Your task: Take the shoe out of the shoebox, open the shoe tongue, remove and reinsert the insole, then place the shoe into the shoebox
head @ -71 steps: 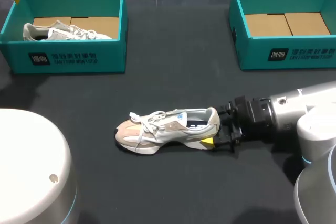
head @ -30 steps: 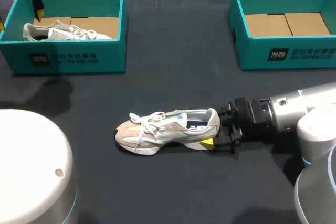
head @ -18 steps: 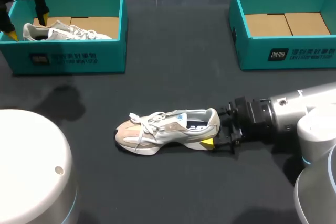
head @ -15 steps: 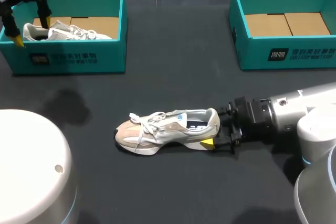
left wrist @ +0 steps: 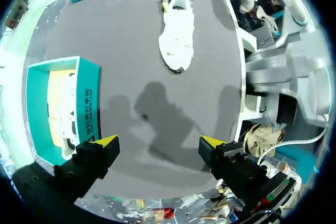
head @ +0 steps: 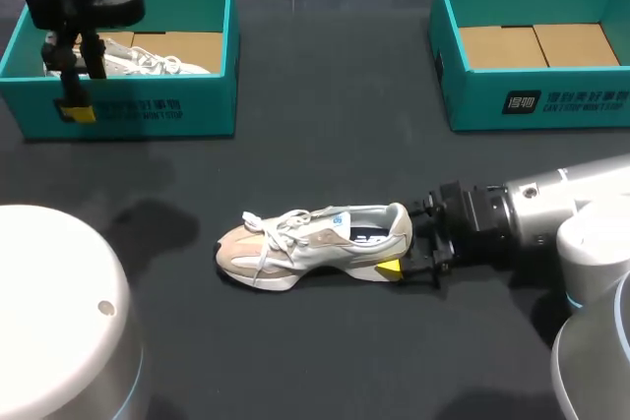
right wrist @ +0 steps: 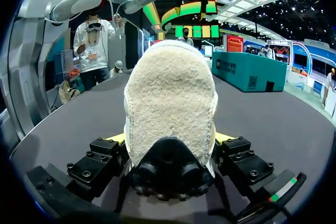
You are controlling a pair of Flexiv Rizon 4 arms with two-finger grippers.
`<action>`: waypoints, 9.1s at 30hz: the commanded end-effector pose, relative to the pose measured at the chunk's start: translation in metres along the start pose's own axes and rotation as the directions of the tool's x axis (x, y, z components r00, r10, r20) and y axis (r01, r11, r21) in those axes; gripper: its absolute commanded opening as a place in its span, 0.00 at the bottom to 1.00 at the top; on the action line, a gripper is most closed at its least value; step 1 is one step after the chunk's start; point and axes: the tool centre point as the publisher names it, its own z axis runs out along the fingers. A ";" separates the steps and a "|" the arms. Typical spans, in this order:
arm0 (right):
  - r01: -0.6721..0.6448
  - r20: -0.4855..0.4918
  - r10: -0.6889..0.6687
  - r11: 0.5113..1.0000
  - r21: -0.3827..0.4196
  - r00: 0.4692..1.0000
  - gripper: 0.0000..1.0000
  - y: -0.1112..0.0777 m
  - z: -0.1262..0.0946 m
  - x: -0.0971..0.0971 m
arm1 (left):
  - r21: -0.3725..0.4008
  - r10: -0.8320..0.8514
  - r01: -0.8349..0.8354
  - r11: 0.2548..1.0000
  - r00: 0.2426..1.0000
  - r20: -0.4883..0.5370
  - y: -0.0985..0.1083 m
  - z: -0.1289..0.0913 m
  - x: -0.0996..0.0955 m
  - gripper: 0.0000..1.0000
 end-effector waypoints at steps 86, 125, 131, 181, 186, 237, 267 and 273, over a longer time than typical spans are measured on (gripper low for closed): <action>0.000 0.002 0.000 1.000 0.003 1.000 0.00 0.000 0.001 0.002 | 0.007 -0.973 0.988 0.152 0.148 0.179 -0.315 0.120 0.115 1.00; 0.000 0.002 0.000 1.000 0.003 1.000 0.00 0.000 0.001 0.002 | -0.074 -0.927 0.997 -0.004 0.024 0.373 -0.308 0.182 0.101 0.97; 0.000 0.002 0.000 1.000 0.003 1.000 0.00 0.000 0.001 0.002 | -0.089 -0.913 0.996 -0.016 0.022 0.408 -0.299 0.185 0.103 0.83; 0.000 0.002 0.000 1.000 0.003 1.000 0.00 0.000 0.001 0.002 | 0.011 -0.994 0.994 -0.107 -0.107 0.017 -0.219 0.152 0.115 0.00; 0.000 0.002 0.000 1.000 0.003 1.000 0.00 0.000 0.001 0.002 | 0.017 -0.989 0.990 -0.141 -0.140 -0.047 -0.206 0.154 0.116 0.00; 0.000 0.002 0.000 1.000 0.003 1.000 0.00 0.000 0.001 0.002 | 0.087 -0.993 0.994 -0.069 -0.076 0.088 -0.155 0.149 0.092 0.47; 0.000 0.002 0.000 1.000 0.003 1.000 0.00 0.000 0.001 0.002 | 0.108 -0.337 0.332 0.937 0.941 0.031 -0.273 0.047 0.113 0.00; 0.000 0.002 0.000 1.000 0.003 1.000 0.00 0.000 0.001 0.002 | 0.075 -0.327 0.320 0.945 0.935 0.137 -0.301 0.062 0.112 0.00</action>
